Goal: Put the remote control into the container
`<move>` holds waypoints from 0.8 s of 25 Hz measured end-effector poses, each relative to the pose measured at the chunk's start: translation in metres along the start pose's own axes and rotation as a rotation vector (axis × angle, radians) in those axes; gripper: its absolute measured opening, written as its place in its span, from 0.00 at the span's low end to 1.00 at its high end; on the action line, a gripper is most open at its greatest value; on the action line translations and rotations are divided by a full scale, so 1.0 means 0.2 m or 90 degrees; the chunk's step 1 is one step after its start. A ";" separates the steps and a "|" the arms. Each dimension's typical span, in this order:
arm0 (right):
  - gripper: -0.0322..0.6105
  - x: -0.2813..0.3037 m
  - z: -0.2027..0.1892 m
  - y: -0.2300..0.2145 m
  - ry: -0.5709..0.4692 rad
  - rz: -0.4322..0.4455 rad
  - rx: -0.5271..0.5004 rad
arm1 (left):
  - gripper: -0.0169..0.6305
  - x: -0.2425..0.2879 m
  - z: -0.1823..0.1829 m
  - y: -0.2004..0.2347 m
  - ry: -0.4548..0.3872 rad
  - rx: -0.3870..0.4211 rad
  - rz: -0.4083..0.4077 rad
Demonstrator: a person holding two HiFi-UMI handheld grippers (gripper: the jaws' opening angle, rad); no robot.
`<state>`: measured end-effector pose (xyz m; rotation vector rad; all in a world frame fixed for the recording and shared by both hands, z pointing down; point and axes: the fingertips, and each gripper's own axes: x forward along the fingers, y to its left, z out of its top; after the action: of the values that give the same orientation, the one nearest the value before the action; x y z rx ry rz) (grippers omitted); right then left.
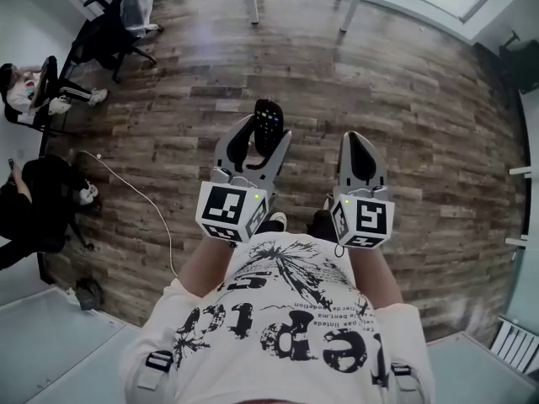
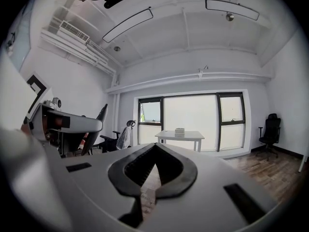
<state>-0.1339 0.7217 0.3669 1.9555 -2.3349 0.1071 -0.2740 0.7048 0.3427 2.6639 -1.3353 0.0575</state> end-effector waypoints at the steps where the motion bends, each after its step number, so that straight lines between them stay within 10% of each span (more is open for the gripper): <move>1: 0.05 0.04 0.00 0.00 -0.002 0.008 -0.001 | 0.43 0.01 0.00 0.03 0.001 -0.002 0.008; 20: 0.05 0.82 0.18 -0.78 -0.045 0.120 0.027 | 0.43 1.00 0.14 0.02 -0.029 -0.053 0.104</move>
<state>-0.0102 0.5290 0.3498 1.7820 -2.5793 0.1036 -0.1580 0.5391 0.3370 2.4981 -1.5320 -0.0395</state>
